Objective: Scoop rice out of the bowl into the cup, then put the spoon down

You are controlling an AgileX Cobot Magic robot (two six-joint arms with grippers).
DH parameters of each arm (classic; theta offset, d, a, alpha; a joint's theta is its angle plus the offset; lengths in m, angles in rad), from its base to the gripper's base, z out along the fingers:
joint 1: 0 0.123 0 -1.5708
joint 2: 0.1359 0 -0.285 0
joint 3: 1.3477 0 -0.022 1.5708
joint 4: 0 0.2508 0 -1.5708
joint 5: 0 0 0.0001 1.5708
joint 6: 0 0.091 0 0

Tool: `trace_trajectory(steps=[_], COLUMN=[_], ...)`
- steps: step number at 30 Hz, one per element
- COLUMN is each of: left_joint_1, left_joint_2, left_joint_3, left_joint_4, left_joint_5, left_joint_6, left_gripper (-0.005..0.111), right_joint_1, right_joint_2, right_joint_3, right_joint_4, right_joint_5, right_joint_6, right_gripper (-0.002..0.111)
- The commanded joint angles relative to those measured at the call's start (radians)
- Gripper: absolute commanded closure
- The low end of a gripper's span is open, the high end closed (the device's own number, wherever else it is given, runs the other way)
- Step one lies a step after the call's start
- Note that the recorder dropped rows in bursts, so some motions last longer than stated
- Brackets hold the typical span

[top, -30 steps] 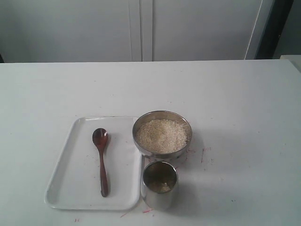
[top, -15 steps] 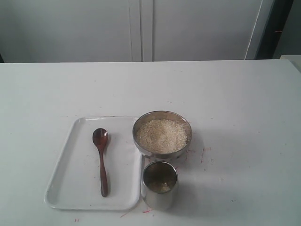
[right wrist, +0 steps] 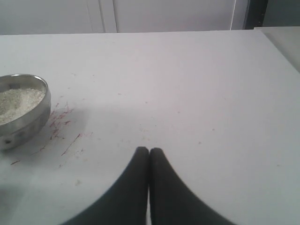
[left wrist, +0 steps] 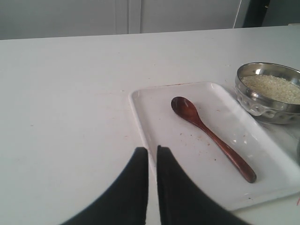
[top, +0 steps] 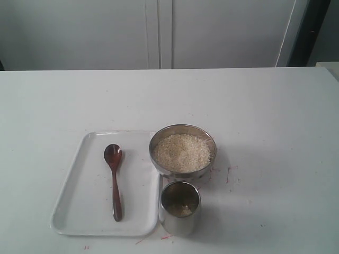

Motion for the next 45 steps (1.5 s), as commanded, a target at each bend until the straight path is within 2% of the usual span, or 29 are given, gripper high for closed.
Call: trace_trajectory(steps=[1,8,45], left_joint_1=[-0.003,-0.003,-0.003], left_joint_2=[0.001,0.001,0.001], left_joint_3=[-0.006,-0.006,-0.006], left_joint_4=[-0.010,-0.010,-0.010], left_joint_5=[-0.003,-0.003,-0.003], left_joint_6=[-0.005,-0.005,-0.005], left_gripper=[0.092,0.092,0.092], right_joint_1=[-0.006,-0.006,-0.006], right_joint_2=[-0.004,-0.004,-0.004], right_joint_3=[0.001,0.001,0.001], right_joint_4=[-0.130,-0.132,-0.130], right_joint_5=[-0.067,0.054,0.052], right_joint_6=[-0.063,-0.124,-0.122], right_gripper=[0.108,0.108,0.108])
